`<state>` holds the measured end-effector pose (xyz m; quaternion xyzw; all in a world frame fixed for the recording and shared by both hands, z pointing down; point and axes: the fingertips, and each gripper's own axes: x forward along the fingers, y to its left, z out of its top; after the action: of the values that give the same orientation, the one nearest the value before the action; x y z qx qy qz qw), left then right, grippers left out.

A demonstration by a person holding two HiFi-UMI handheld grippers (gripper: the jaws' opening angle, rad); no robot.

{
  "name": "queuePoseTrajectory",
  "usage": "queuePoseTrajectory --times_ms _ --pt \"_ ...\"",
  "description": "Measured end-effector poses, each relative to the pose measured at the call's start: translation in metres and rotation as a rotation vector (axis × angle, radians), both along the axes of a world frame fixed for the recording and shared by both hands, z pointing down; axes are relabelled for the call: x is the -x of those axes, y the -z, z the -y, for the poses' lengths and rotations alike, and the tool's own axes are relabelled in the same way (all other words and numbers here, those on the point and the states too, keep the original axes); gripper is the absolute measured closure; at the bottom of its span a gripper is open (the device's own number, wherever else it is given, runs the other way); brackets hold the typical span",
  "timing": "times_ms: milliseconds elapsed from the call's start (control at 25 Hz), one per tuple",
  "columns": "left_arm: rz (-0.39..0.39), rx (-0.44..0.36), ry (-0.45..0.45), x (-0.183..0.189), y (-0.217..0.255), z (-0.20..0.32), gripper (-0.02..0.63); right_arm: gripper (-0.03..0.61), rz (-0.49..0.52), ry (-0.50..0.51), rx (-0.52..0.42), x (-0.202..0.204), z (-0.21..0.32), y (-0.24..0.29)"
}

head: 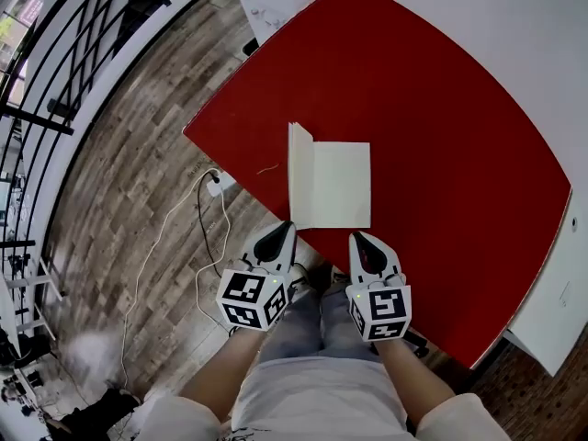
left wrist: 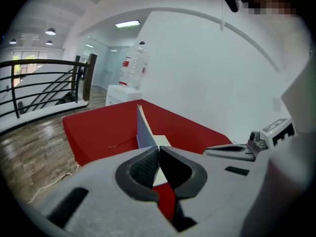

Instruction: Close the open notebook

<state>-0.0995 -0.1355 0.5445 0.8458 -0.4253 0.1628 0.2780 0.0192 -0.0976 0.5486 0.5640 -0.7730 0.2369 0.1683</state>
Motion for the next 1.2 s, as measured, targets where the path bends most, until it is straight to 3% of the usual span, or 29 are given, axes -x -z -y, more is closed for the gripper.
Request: queuePoseTrajectory --times_ms 240,480,840,1200 --pt "0.021 -0.015 -0.134 -0.072 0.000 -0.010 0.597 0.574 0.001 -0.069 -0.001 -0.037 -0.011 0.005" --pt "0.110 -0.026 -0.212 -0.114 -0.015 -0.015 0.597 0.574 0.001 -0.115 0.017 -0.067 -0.022 0.001" --pt "0.236 0.001 -0.251 -0.157 -0.055 -0.014 0.597 0.574 0.020 -0.140 0.046 -0.092 -0.022 -0.014" --pt "0.343 0.089 -0.242 -0.175 -0.116 -0.028 0.597 0.574 0.031 -0.151 0.063 -0.116 -0.035 -0.026"
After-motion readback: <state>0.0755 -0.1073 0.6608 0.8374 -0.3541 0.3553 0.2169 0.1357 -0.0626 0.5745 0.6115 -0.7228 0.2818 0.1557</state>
